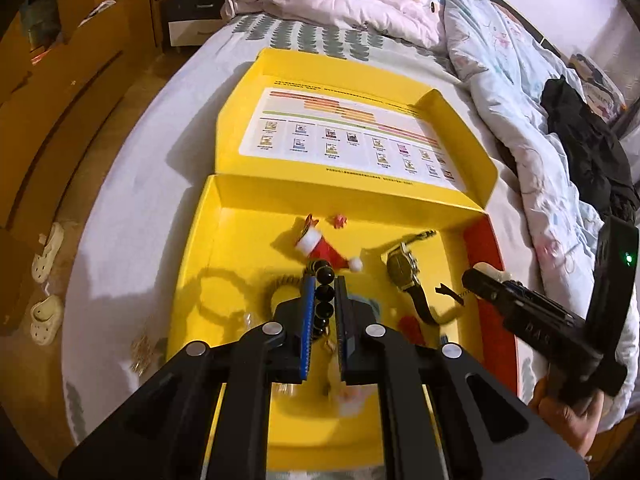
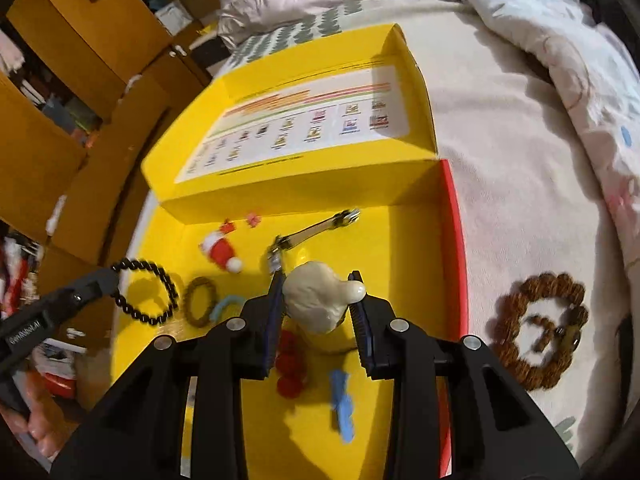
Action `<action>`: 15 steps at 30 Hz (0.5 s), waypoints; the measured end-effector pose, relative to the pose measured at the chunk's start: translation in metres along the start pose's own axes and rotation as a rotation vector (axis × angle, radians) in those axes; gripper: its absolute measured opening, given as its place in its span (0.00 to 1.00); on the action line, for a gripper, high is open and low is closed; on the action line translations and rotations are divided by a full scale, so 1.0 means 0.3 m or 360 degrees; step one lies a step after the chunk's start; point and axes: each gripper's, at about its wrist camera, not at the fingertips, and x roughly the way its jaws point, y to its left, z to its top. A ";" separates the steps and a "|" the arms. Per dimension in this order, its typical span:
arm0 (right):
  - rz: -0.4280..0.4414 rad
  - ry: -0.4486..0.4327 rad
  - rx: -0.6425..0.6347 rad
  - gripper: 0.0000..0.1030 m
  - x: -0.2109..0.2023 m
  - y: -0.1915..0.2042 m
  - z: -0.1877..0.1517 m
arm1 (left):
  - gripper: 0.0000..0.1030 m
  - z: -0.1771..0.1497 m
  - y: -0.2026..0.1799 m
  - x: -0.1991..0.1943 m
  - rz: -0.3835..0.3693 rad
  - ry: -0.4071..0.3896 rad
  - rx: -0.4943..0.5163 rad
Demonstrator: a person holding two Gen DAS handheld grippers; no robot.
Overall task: Organize jewelry
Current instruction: 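Carry the black bracelet and garlic charm with both tools into the box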
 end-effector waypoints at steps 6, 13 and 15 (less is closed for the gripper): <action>-0.0087 0.0009 -0.0045 0.32 0.063 0.013 0.034 | 0.09 0.028 0.014 0.067 -0.0053 0.0020 0.0003; -0.0159 0.0084 -0.0063 0.32 0.147 0.019 0.032 | 0.09 0.029 0.097 0.155 0.0006 0.0114 -0.0065; -0.0145 0.0105 -0.0057 0.32 0.164 0.020 0.028 | 0.09 0.028 0.118 0.173 0.0019 0.0136 -0.0077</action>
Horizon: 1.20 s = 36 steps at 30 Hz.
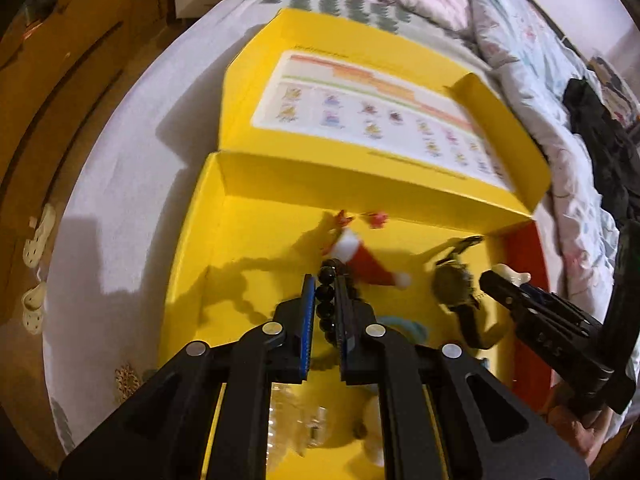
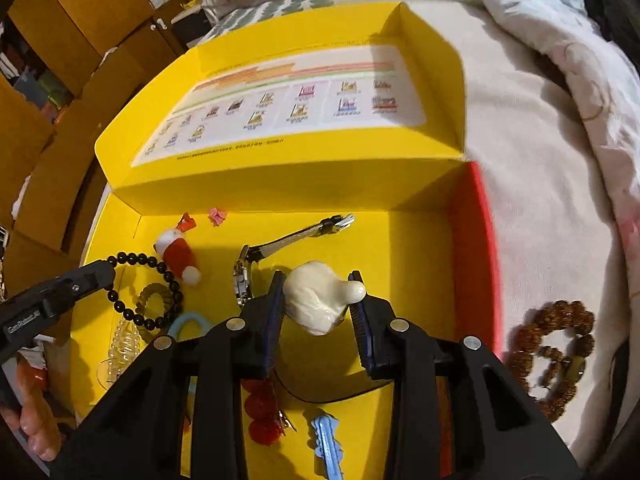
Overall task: Organize jewelry
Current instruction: 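Carry the black bracelet and garlic charm with both tools into the box, then open both tools to release the bracelet and garlic charm in the box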
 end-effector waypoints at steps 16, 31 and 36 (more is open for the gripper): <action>-0.0100 0.0028 -0.0069 0.56 0.025 0.020 -0.018 | 0.10 0.018 0.072 0.068 0.0031 0.0005 -0.0032; -0.0135 -0.0220 -0.0042 0.61 -0.236 -0.026 -0.048 | 0.40 0.007 0.051 -0.044 0.0087 -0.0130 -0.0026; -0.0126 -0.0311 0.0018 0.75 -0.352 -0.097 -0.104 | 0.51 -0.049 0.013 -0.118 0.0104 -0.0188 0.0014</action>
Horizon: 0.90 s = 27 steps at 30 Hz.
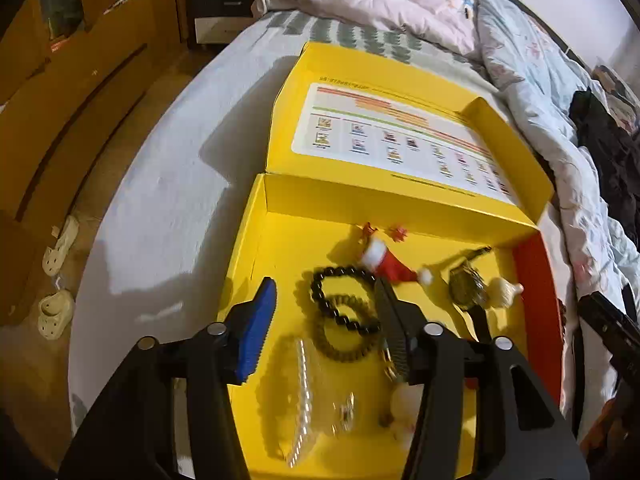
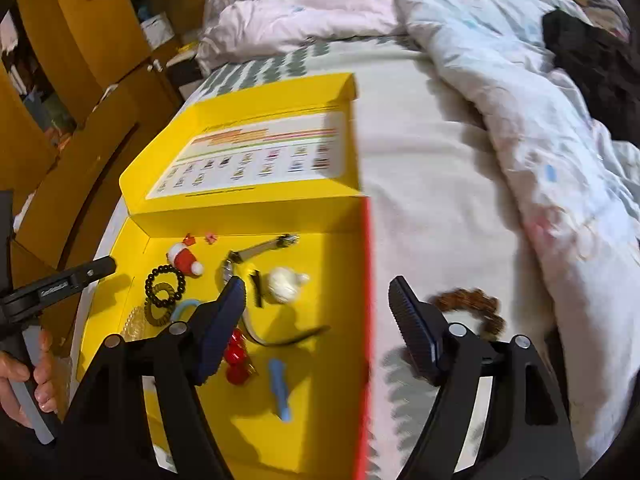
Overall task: Organize jewelry
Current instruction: 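Open both tools to release the bracelet and garlic charm in the box, then move left tool to the gold leaf brooch while right tool approaches the brown bead bracelet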
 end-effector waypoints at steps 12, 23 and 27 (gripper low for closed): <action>-0.0044 -0.0029 0.0206 0.76 -0.202 -0.251 -0.109 | 0.60 -0.173 -0.056 -0.170 -0.0074 -0.0119 0.0044; -0.0132 0.0011 0.0275 0.78 -0.278 -0.426 -0.252 | 0.63 -0.352 -0.149 -0.303 -0.0179 -0.0234 0.0128; -0.0129 0.0051 0.0288 0.78 -0.259 -0.448 -0.269 | 0.65 -0.380 -0.120 -0.357 -0.0166 -0.0300 0.0148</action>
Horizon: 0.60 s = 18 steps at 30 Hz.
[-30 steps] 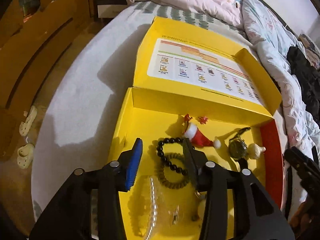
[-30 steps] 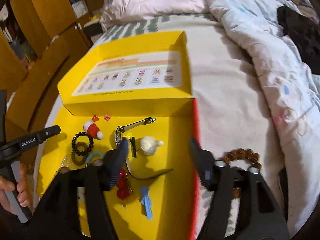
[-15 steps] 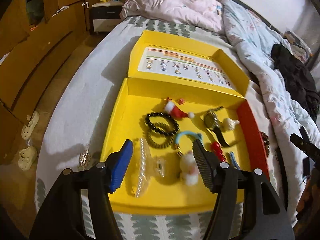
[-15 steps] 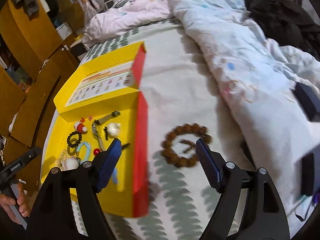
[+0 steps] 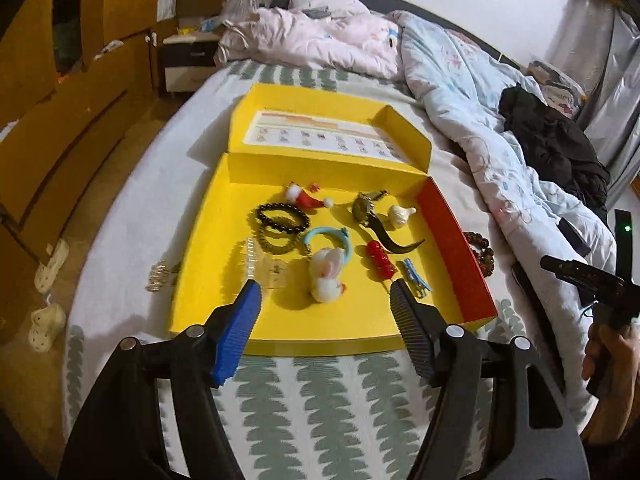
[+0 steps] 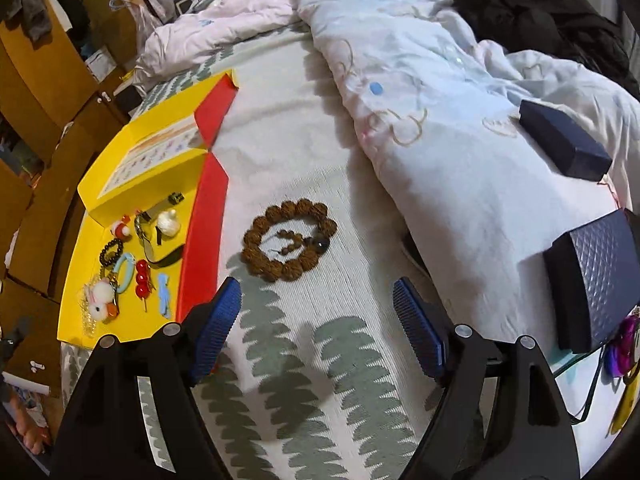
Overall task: Organize jewelry
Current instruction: 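Move left tool to the gold leaf brooch while right tool approaches the brown bead bracelet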
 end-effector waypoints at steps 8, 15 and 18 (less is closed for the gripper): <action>0.0054 0.0027 -0.0017 0.78 0.016 0.007 -0.008 | 0.68 0.008 0.159 -0.088 0.0049 -0.0082 -0.0078; 0.0062 0.0068 -0.0047 0.78 0.061 0.038 -0.007 | 0.68 0.006 0.257 -0.103 0.0065 -0.0072 -0.0146; 0.0065 0.0090 -0.0066 0.78 0.088 0.060 -0.010 | 0.68 0.003 0.284 -0.093 0.0077 -0.0046 -0.0151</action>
